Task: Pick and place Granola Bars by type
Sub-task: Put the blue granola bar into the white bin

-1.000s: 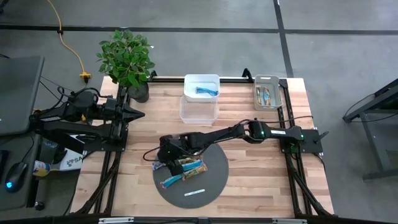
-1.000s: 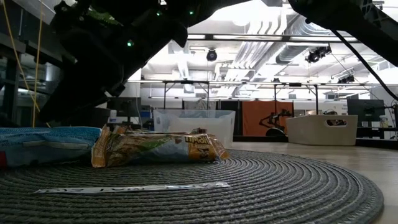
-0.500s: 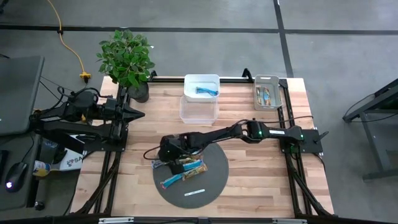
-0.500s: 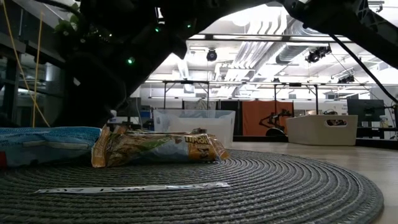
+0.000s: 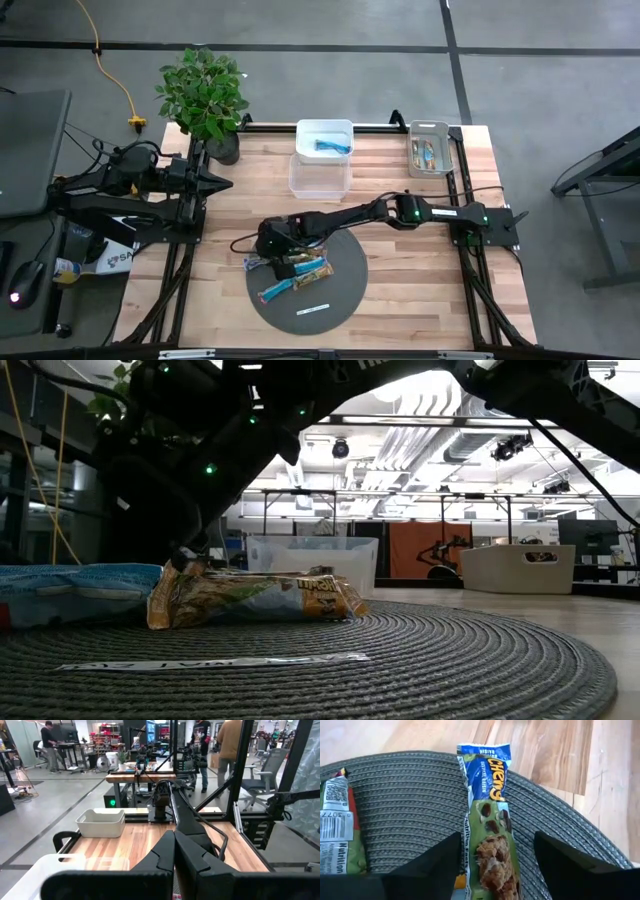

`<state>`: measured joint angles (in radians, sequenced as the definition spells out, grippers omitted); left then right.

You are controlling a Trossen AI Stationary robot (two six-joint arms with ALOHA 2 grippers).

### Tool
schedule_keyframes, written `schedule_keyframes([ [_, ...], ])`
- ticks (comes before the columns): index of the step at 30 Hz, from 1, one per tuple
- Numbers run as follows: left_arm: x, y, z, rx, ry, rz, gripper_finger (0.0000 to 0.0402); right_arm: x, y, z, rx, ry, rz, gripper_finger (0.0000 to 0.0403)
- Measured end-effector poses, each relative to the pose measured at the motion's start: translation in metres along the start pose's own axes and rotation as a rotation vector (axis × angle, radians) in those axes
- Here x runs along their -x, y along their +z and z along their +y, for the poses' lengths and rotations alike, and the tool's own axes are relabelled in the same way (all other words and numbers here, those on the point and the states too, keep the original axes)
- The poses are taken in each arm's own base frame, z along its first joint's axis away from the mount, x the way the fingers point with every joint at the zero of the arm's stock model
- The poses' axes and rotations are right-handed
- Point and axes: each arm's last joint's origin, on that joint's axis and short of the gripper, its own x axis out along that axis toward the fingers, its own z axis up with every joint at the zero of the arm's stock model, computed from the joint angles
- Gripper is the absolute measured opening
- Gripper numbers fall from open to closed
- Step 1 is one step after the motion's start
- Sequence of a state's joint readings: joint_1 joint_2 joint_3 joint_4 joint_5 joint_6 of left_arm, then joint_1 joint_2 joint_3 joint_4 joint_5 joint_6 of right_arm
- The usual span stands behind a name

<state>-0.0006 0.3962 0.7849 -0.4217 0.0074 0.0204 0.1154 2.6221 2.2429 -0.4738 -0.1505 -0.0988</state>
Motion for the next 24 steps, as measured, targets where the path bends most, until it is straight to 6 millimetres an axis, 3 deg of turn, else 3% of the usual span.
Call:
schedule_keyframes([
  [24,0.0,0.0,0.0,0.0,0.0,0.0,0.0001,0.0007,-0.0011,-0.0012,-0.083,0.04,0.01,0.0082],
])
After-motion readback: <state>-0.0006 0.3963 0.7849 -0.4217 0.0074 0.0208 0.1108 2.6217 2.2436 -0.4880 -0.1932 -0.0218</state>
